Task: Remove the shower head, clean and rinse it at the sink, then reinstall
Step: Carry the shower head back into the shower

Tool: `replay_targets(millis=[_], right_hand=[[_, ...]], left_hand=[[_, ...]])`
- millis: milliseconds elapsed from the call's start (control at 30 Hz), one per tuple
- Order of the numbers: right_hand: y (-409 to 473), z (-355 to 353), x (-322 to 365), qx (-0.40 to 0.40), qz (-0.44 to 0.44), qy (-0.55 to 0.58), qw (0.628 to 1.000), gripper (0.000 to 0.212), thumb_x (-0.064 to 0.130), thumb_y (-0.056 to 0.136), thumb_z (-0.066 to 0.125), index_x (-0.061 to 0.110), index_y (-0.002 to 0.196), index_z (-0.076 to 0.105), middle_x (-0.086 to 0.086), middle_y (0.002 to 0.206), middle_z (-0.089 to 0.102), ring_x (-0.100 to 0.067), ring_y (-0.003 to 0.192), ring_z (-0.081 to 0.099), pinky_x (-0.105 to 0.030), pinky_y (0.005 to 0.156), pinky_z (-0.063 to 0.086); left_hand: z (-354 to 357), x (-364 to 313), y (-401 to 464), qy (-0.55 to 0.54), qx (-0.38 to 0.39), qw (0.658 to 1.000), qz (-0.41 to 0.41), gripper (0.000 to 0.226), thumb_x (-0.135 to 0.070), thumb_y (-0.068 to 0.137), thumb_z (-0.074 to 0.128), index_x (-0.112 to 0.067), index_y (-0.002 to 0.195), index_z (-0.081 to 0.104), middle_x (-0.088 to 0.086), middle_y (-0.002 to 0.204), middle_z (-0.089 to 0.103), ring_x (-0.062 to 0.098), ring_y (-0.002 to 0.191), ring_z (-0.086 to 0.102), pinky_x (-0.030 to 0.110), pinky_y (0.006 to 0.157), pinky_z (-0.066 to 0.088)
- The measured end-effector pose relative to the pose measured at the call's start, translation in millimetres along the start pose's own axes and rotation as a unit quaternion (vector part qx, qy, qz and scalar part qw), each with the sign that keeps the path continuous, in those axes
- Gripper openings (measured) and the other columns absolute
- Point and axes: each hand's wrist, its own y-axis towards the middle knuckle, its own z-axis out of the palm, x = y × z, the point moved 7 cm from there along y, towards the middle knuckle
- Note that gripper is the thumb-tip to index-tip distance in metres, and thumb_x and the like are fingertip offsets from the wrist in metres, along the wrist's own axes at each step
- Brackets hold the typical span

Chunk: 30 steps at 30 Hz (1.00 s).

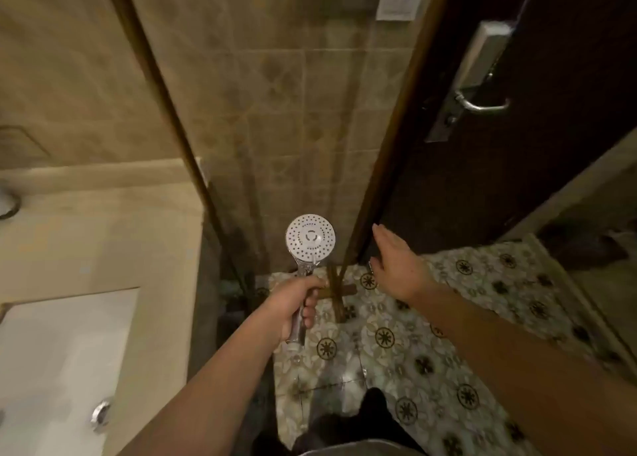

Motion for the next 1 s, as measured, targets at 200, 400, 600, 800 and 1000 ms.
replay_targets(millis=[200,400,600,800,1000], right_hand=[[-65.4,-69.3,-177.2,-0.074,0.133,0.033,0.988,0.07,0.027,0.099,0.044,0.024,0.156,0.004,0.001,0.164,0.002,-0.019,0.149,0.009,-0.033,0.116,0.019],[-149.5,-131.3,-364.1,-0.117,0.253,0.057,0.959,0.07,0.03,0.098,0.042,0.027,0.156,0.003,0.0,0.164,0.003,-0.022,0.149,0.01,-0.034,0.118,0.019],[-243.6,-185.6,-506.4,-0.149,0.364,0.074,0.916,0.066,0.032,0.099,0.04,0.029,0.156,0.006,0.0,0.164,0.001,-0.024,0.149,0.011,-0.037,0.117,0.025],[-294.4,-230.8,-608.5,-0.18,0.44,0.084,0.876,0.067,0.037,0.098,0.042,0.034,0.155,0.007,0.0,0.164,0.002,-0.025,0.149,0.011,-0.041,0.116,0.028],[-269.5,-281.9,-717.8,-0.204,0.475,0.084,0.852,0.071,0.036,0.096,0.046,0.03,0.155,0.007,-0.002,0.164,0.007,-0.026,0.148,0.014,-0.041,0.117,0.025]], left_hand=[[171.3,10.1,44.9,0.093,0.07,0.992,-0.042,0.04,-0.024,0.099,0.057,-0.018,0.061,0.045,-0.002,0.046,0.036,0.012,0.032,0.03,0.018,0.034,0.026],[365.0,32.4,96.6,0.147,0.139,0.976,-0.083,0.039,-0.023,0.097,0.059,-0.019,0.061,0.044,-0.003,0.045,0.034,0.01,0.031,0.03,0.018,0.033,0.027],[545.3,47.6,133.8,0.199,0.219,0.948,-0.119,0.042,-0.022,0.097,0.057,-0.02,0.057,0.044,-0.005,0.044,0.033,0.009,0.03,0.03,0.017,0.033,0.028],[699.6,57.6,166.5,0.294,0.275,0.904,-0.144,0.039,-0.021,0.098,0.057,-0.018,0.06,0.046,-0.006,0.044,0.034,0.008,0.03,0.03,0.016,0.031,0.028],[851.4,52.6,215.8,0.354,0.339,0.858,-0.154,0.035,-0.021,0.096,0.06,-0.019,0.064,0.047,-0.006,0.046,0.034,0.008,0.031,0.029,0.017,0.032,0.027]])
